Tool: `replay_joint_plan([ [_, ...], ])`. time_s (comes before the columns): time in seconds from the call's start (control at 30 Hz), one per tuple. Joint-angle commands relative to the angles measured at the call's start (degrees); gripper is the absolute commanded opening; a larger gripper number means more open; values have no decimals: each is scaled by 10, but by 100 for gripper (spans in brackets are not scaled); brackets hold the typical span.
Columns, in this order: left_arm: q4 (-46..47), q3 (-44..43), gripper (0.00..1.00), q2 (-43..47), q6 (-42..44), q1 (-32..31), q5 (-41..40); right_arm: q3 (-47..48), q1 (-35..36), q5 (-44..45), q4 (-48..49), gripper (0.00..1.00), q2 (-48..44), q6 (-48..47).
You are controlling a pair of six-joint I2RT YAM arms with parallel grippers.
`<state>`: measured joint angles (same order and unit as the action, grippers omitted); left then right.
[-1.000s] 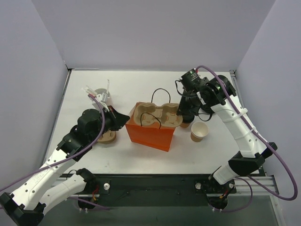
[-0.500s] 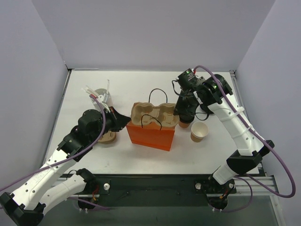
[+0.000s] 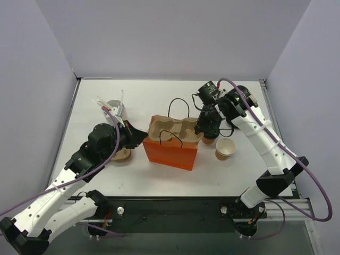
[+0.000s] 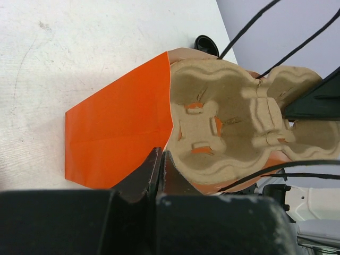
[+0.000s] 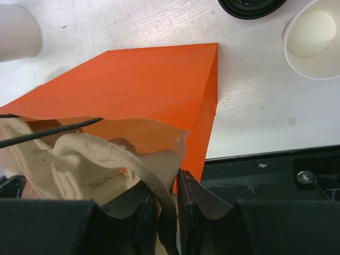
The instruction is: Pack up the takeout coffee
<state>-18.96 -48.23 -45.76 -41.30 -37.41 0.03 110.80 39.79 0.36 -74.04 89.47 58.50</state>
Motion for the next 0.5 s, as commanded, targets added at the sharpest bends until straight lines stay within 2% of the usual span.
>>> replay_joint_plan([
  [0.0, 21, -10, 0, 6, 13, -4, 9, -31, -2, -27, -59, 22, -18, 16],
  [0.1, 21, -11, 0, 6, 15, -4, 10, -29, -2, -29, -46, 25, -19, 18],
  [0.23, 20, -9, 0, 6, 16, -4, 11, -21, -2, -30, -34, 14, -19, 17],
  [0.3, 19, -8, 0, 6, 16, -4, 12, -23, -2, -29, -30, 13, -24, 19],
  [0.47, 17, -8, 0, 10, 16, -4, 13, -37, 2, -25, -9, 23, -40, 16],
])
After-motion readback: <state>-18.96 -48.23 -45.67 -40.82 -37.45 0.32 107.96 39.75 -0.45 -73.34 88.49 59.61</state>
